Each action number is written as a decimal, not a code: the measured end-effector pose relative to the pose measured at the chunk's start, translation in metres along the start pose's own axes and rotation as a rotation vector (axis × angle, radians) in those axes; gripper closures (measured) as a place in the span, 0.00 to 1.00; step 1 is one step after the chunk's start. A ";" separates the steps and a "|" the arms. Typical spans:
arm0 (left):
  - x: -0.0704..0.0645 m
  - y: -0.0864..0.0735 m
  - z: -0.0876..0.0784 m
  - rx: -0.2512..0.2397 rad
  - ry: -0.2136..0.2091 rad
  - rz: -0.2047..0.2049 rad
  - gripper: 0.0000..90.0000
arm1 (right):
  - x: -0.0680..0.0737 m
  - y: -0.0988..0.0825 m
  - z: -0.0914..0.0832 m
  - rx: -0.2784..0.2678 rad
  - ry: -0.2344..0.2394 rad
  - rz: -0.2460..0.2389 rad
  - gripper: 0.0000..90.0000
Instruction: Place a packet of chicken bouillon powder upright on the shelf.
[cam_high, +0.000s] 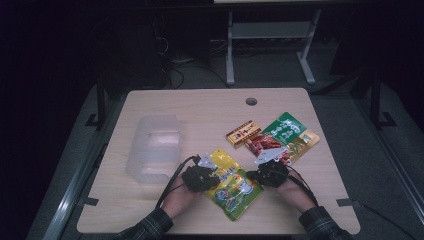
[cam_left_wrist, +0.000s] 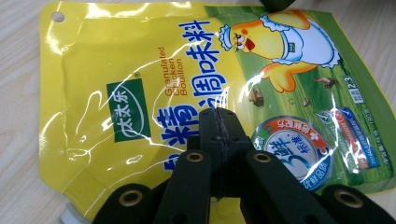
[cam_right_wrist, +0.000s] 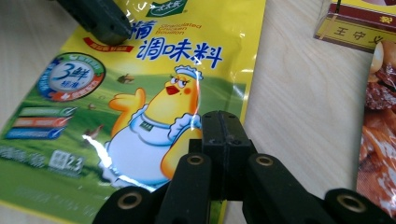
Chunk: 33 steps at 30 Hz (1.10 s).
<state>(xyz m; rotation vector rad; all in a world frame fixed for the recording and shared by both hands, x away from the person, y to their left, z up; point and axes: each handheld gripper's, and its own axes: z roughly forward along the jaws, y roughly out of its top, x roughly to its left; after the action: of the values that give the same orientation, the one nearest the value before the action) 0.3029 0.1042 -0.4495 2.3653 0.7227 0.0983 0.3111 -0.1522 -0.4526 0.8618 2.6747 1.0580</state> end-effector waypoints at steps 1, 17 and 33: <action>0.000 0.000 0.000 -0.001 -0.003 -0.002 1.00 | -0.001 0.000 0.002 0.009 0.006 -0.002 1.00; 0.004 0.013 0.013 0.000 -0.010 0.039 1.00 | 0.012 -0.013 -0.008 0.043 0.087 -0.014 1.00; 0.007 0.032 0.030 -0.006 -0.054 0.061 1.00 | 0.055 -0.009 0.000 0.063 0.206 -0.165 1.00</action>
<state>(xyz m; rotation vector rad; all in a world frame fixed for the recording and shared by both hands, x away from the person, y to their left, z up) 0.3313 0.0700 -0.4541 2.3758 0.6239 0.0628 0.2611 -0.1269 -0.4543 0.5560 2.9013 1.0828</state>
